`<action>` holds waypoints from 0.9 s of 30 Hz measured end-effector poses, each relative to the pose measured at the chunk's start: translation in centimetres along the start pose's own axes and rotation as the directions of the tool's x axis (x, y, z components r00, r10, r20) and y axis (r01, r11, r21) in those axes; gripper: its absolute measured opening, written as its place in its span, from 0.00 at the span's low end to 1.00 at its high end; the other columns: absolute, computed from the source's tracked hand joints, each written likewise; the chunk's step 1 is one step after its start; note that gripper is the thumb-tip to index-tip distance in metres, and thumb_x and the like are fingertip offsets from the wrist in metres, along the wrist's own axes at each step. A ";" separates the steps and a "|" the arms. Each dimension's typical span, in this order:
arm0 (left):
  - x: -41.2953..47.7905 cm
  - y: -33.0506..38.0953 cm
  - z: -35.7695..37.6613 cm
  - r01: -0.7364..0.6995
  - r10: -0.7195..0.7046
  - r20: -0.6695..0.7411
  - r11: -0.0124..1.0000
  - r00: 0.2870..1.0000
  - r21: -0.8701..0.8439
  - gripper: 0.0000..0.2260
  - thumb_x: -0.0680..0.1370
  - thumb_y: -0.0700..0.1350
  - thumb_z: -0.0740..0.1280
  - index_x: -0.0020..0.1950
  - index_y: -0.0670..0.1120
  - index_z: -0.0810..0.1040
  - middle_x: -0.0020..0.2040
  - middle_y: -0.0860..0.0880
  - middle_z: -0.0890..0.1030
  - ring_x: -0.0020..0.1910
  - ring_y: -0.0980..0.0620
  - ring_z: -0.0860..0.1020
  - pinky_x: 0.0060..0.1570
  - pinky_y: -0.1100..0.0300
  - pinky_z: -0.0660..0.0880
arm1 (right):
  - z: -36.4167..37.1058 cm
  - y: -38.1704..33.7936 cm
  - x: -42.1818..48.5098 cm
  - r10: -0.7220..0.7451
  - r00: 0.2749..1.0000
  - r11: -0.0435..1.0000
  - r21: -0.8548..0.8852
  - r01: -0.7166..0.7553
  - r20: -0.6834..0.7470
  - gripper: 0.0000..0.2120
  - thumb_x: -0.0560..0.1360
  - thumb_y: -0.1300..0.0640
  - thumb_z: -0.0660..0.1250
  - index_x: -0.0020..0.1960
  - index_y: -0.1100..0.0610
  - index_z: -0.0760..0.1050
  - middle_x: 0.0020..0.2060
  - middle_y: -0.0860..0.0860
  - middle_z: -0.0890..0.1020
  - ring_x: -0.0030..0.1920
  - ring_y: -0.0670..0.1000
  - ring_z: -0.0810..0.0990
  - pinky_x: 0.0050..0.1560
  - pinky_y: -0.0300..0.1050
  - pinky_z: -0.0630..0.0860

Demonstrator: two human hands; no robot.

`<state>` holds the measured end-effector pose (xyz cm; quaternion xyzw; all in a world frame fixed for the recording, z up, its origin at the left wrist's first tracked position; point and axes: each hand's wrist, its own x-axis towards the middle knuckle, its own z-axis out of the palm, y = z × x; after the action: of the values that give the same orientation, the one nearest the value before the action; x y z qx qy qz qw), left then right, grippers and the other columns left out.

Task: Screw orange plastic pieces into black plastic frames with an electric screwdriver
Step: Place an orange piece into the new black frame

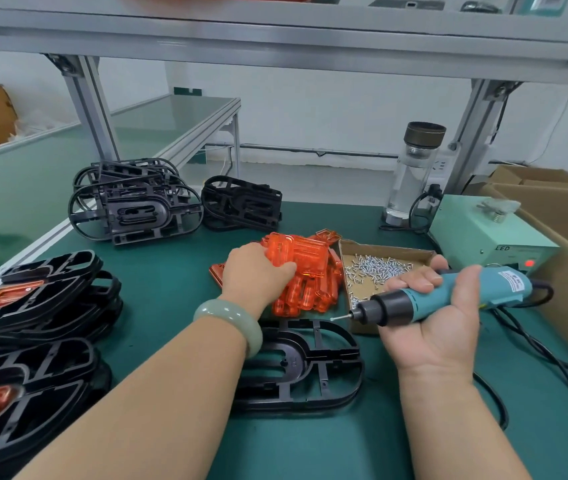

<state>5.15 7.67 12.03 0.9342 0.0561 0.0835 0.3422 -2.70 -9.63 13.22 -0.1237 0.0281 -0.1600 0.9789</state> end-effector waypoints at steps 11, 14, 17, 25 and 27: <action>-5.0 0.1 -3.5 0.358 -0.091 0.357 0.456 0.929 -0.815 0.03 0.77 0.38 0.67 0.49 0.40 0.78 0.30 0.49 0.82 0.28 0.56 0.80 0.24 0.68 0.74 | 0.2 -0.1 0.0 0.007 0.999 1.000 0.019 -0.006 -0.037 0.13 0.68 0.43 0.66 0.43 0.51 0.72 0.28 0.43 0.70 0.24 0.41 0.70 0.30 0.34 0.72; -6.4 0.1 -4.3 0.308 -0.025 0.345 0.516 0.938 -0.800 0.06 0.75 0.36 0.67 0.51 0.42 0.78 0.32 0.49 0.82 0.28 0.56 0.79 0.24 0.69 0.73 | 0.2 0.0 -0.1 0.001 0.999 1.000 0.021 0.000 -0.034 0.13 0.68 0.43 0.66 0.43 0.52 0.72 0.28 0.43 0.70 0.24 0.42 0.70 0.30 0.34 0.72; -7.3 0.1 -4.9 0.201 -0.008 0.250 0.622 0.968 -0.757 0.11 0.74 0.35 0.68 0.51 0.49 0.77 0.32 0.49 0.82 0.28 0.56 0.78 0.25 0.68 0.72 | 0.2 0.0 -0.1 -0.007 0.999 1.000 0.010 0.007 -0.036 0.13 0.68 0.43 0.66 0.43 0.52 0.72 0.27 0.43 0.70 0.24 0.42 0.70 0.30 0.34 0.72; -8.6 -0.3 -5.6 0.079 0.048 0.163 0.719 0.985 -0.690 0.10 0.73 0.35 0.70 0.48 0.49 0.77 0.31 0.50 0.83 0.29 0.56 0.79 0.27 0.68 0.73 | 0.1 0.0 -0.1 0.008 0.999 1.000 0.023 -0.007 -0.041 0.13 0.68 0.43 0.67 0.43 0.52 0.73 0.28 0.43 0.70 0.25 0.42 0.70 0.31 0.34 0.71; -8.8 -0.5 -5.6 0.055 0.055 0.143 0.742 0.988 -0.668 0.10 0.73 0.36 0.70 0.48 0.49 0.77 0.31 0.50 0.83 0.29 0.55 0.80 0.28 0.67 0.74 | 0.1 0.0 -0.1 0.000 0.999 1.000 0.013 0.000 -0.043 0.13 0.68 0.43 0.66 0.43 0.52 0.72 0.28 0.43 0.70 0.25 0.42 0.70 0.31 0.34 0.71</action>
<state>-4.55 10.17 14.94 0.7527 -0.0042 0.0260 0.6579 -2.78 -9.60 13.30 -0.1141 0.0481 -0.1628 0.9789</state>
